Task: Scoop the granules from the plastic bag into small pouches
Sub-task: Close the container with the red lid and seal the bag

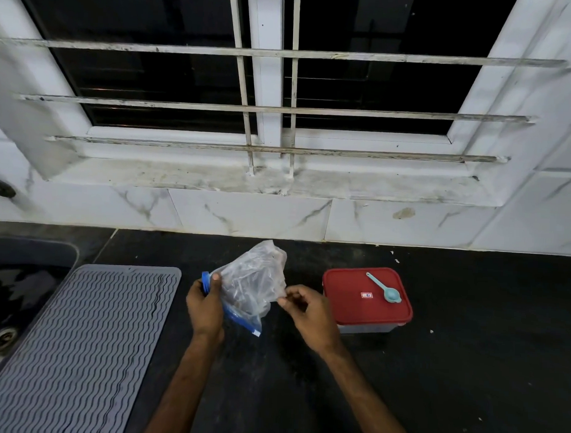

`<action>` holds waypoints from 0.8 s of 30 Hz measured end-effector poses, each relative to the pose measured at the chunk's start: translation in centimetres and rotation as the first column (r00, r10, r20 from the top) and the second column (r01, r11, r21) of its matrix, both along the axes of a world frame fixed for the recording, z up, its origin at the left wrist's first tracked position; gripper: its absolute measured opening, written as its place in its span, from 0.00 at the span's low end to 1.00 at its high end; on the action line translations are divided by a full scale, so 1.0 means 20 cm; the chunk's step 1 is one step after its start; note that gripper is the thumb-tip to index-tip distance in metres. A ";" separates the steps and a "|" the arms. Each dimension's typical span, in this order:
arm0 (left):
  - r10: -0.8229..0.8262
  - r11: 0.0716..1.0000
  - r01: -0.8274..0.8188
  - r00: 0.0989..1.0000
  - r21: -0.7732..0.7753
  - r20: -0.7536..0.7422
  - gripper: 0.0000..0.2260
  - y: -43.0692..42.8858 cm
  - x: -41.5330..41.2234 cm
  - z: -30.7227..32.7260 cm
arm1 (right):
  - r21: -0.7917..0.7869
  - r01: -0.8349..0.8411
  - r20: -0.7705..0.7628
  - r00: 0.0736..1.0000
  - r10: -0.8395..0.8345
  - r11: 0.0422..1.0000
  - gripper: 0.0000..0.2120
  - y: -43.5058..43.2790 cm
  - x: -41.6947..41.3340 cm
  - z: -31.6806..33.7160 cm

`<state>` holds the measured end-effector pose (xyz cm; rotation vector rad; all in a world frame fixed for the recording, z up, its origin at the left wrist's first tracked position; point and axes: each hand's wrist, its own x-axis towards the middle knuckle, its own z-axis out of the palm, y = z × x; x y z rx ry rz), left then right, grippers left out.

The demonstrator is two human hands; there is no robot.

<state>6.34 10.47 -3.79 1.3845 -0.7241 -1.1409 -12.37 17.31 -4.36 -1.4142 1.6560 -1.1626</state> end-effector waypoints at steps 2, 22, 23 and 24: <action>-0.039 0.999 0.039 0.999 0.002 -0.010 0.05 0.01 -0.01 0.00 | -0.002 0.046 0.027 0.999 -0.046 0.999 0.05 -0.01 0.01 0.01; 0.054 0.998 -0.054 0.998 -0.018 0.025 0.04 0.02 0.00 -0.01 | 0.002 0.020 0.096 0.995 -0.020 1.000 0.04 -0.02 -0.03 0.04; -0.004 0.999 0.008 0.995 -0.036 0.103 0.09 0.02 0.01 -0.01 | -0.025 0.040 0.054 0.998 -0.038 0.999 0.05 -0.02 -0.04 0.04; -0.061 0.995 0.074 0.981 -0.061 0.185 0.15 0.03 0.02 0.00 | -0.059 0.049 0.002 0.999 -0.049 0.997 0.05 -0.03 -0.05 0.04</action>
